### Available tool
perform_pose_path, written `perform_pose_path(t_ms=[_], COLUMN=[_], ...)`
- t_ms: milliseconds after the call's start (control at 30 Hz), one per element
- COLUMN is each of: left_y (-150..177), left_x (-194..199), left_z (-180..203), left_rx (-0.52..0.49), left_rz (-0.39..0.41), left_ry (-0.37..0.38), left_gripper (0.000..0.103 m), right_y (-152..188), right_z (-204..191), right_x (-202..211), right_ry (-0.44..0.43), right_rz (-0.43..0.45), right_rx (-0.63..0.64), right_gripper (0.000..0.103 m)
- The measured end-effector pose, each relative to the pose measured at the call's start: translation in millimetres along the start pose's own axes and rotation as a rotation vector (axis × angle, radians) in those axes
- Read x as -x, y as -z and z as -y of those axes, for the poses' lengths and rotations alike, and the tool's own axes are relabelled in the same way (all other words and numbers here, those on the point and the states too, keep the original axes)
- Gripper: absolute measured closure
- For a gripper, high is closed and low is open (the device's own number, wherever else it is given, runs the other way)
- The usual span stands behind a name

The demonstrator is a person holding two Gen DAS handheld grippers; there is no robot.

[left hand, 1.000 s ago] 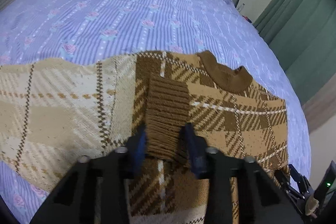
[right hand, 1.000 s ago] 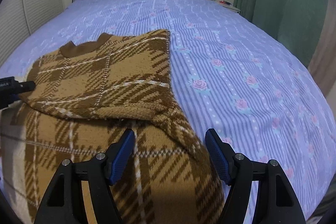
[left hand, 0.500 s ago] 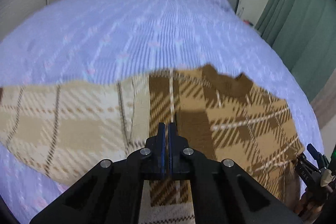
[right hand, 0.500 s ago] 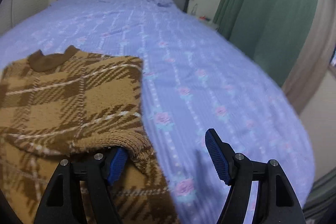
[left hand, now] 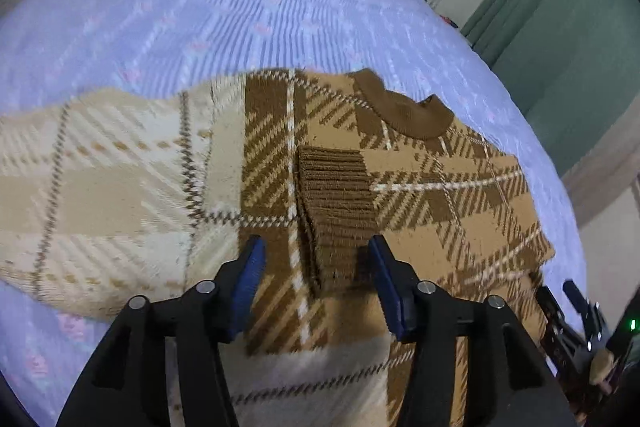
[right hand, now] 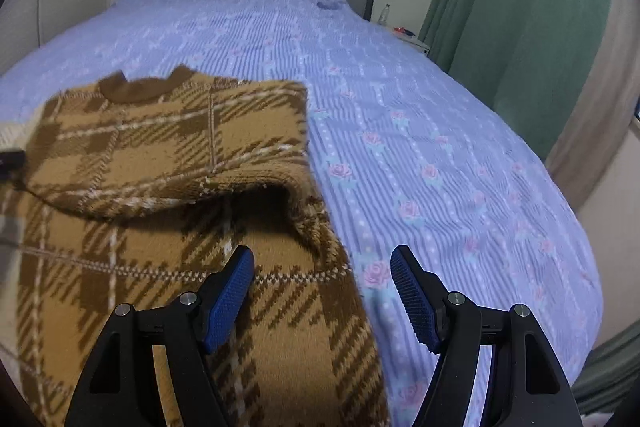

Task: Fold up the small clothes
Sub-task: 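Lower the sleeve onto the sweater body and open the right gripper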

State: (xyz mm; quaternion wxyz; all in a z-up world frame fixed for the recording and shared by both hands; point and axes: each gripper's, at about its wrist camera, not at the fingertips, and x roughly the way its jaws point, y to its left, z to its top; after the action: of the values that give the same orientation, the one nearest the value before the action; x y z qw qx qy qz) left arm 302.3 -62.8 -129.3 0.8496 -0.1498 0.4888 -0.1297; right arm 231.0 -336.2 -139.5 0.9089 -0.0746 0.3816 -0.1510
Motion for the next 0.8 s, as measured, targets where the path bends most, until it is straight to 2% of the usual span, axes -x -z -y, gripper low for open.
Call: perform_pose_path(t_ms=[67,133,233,267,300,367,433,533,700,800], left_y=[-4.1,-4.0,-0.6,-1.1,-2.2,-6.0,-9.8,-12.6,-7.5,-9.1], left_x=[-8.2,-12.1,-17.4,-17.1,-15.7,-8.3,0.7,10.1,3.7,4.6], left_z=[2.0,11.0,21.8,21.3,20.0,13.7,9.0,3.7,4.2,0.1], left_rx=[0.008,-0.029,-0.093,-0.095,-0.091,-0.071,-0.063,-0.066,-0.116,-0.098], left_rz=[-0.006,0.007,0.017,0.021,0.019,0.025,0.041,0.083,0.077,0.083], left_ry=[0.009,-0.011,-0.025,-0.02,-0.021,0.003,0.014,-0.022,-0.071,-0.073], left_gripper=[0.043,0.044,0.062,0.074,0.078,0.093,0.093,0.093,0.093,0.093], right_y=[-4.3,-9.1,-11.1,-9.4,-7.6,-3.9,-1.1,-0.4,-3.6,-8.6], right_z=[4.5,8.6,11.6,12.1,12.8,12.7,12.2,13.4,8.1,4.7], right_x=[3.4,1.5,-6.9,-8.0,-7.9,-9.0,-8.4,-7.6,-14.4,-29.6], right_ry=[0.01,-0.011,-0.01,-0.008,-0.012,-0.017,-0.019,-0.037,-0.05,-0.058], right_rz=[0.024,0.026,0.008,0.002,-0.005,-0.014,-0.011,-0.011,-0.01,-0.036], right_rx=[-0.013,-0.031,-0.043,-0.043,-0.046,-0.052,-0.056,-0.078,-0.07,-0.053], right_gripper=[0.033,0.033,0.033,0.033,0.033,0.033,0.033,0.033,0.033,0.033])
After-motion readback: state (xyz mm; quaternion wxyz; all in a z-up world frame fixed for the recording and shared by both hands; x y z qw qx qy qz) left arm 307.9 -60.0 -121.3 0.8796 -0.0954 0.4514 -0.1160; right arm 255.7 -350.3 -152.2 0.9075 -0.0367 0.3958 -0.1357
